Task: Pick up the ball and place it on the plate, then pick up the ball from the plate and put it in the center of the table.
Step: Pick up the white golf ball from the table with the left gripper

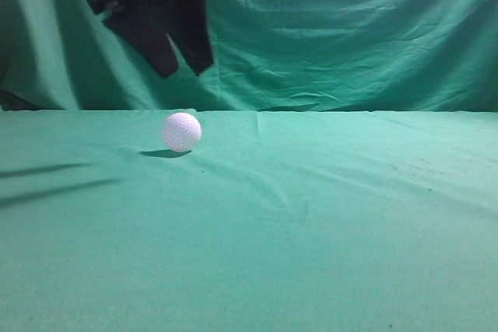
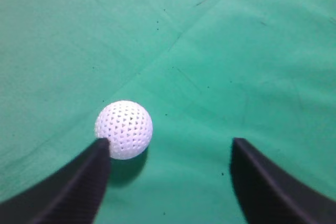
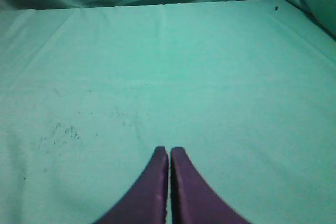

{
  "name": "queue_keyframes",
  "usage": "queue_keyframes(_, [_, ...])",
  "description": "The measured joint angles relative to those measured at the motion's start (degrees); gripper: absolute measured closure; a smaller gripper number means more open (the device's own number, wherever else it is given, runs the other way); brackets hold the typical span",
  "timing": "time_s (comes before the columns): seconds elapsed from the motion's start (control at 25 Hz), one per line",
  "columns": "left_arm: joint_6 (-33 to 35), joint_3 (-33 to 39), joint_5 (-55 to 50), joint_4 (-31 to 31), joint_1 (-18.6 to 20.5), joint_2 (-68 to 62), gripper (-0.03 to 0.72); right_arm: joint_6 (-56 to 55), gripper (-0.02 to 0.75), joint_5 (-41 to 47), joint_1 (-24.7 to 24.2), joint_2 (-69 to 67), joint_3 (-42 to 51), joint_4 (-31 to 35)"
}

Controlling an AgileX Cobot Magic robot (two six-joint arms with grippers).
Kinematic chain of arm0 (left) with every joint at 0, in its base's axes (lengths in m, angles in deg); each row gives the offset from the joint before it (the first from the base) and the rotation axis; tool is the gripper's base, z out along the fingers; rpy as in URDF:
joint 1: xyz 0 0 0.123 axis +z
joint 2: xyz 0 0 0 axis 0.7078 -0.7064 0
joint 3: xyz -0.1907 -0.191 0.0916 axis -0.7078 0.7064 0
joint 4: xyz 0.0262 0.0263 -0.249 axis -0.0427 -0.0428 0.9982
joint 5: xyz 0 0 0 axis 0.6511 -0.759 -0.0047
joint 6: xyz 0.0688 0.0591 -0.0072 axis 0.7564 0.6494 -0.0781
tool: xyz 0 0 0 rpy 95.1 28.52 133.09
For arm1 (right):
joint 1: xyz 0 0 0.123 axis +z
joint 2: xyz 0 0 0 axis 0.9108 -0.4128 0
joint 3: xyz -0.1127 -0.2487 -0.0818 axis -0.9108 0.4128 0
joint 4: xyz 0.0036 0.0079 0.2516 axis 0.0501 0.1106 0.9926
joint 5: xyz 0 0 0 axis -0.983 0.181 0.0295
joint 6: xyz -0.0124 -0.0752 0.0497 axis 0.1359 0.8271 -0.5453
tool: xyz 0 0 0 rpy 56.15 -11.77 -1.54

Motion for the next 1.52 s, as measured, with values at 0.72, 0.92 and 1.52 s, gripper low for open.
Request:
queue_keyframes(0.72, [-9.6, -8.4, -0.7, -7.6, 0.0, -13.2, 0.094, 0.0, 0.738, 0.0, 0.0, 0.0, 0.0, 0.0])
queue_keyframes(0.92, [-9.7, -9.6, -0.7, -7.7, 0.0, -15.0, 0.209, 0.0, 0.738, 0.0, 0.0, 0.0, 0.0, 0.0])
queue_keyframes(1.52, [-11.4, -14.9, -14.1, -9.0, 0.0, -13.3, 0.374, 0.0, 0.738, 0.0, 0.0, 0.0, 0.0, 0.0])
